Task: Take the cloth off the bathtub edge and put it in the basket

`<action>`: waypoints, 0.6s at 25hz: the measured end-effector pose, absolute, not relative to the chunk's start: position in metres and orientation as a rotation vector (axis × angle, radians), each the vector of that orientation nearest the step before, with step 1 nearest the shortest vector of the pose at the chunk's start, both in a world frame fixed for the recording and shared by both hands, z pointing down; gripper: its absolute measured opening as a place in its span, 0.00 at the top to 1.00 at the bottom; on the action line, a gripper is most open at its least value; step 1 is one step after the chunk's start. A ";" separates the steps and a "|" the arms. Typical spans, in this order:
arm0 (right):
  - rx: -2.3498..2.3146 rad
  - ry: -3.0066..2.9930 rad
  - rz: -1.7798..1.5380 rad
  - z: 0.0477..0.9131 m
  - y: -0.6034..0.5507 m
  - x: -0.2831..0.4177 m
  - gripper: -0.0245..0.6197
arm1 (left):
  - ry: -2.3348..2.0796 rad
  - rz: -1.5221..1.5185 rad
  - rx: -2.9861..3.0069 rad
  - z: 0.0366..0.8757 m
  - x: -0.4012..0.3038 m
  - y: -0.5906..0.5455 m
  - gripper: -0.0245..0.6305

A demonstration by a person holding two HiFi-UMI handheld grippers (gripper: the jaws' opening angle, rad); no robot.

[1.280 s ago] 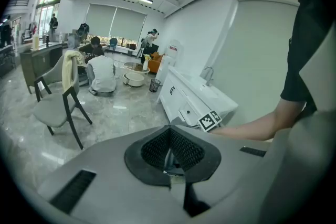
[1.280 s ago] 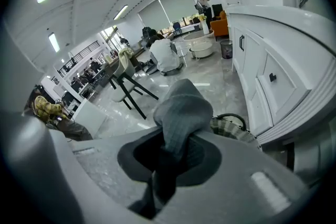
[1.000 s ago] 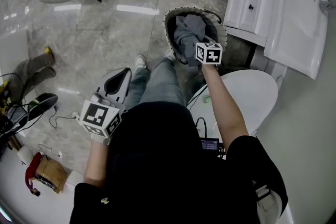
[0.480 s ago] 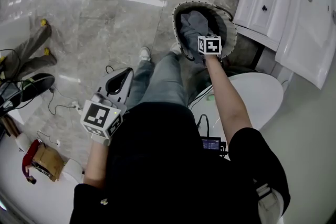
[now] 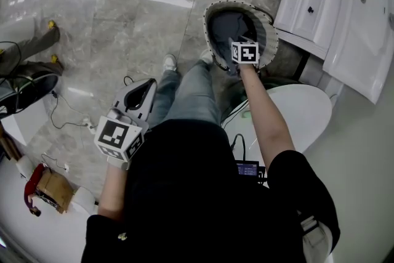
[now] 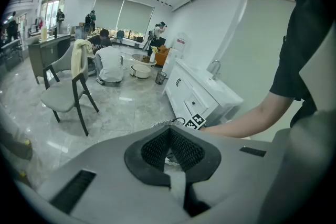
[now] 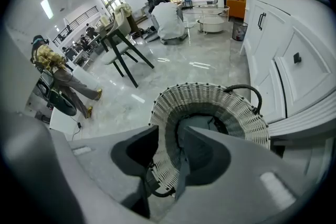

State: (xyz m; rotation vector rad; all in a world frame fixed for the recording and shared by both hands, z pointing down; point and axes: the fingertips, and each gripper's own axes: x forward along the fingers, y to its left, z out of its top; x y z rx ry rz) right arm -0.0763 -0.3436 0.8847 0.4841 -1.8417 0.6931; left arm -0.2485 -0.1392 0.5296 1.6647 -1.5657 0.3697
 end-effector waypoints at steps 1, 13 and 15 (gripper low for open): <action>0.487 -1.845 0.693 0.882 -0.343 -0.077 0.73 | -1.568 0.366 1.665 0.528 -0.249 -0.139 0.94; 0.508 -2.012 0.673 0.788 -0.334 -0.098 0.83 | -1.599 0.288 1.723 0.496 -0.255 -0.143 0.94; 0.520 -2.051 0.670 0.764 -0.333 -0.101 0.88 | -1.603 0.273 1.747 0.487 -0.254 -0.146 0.94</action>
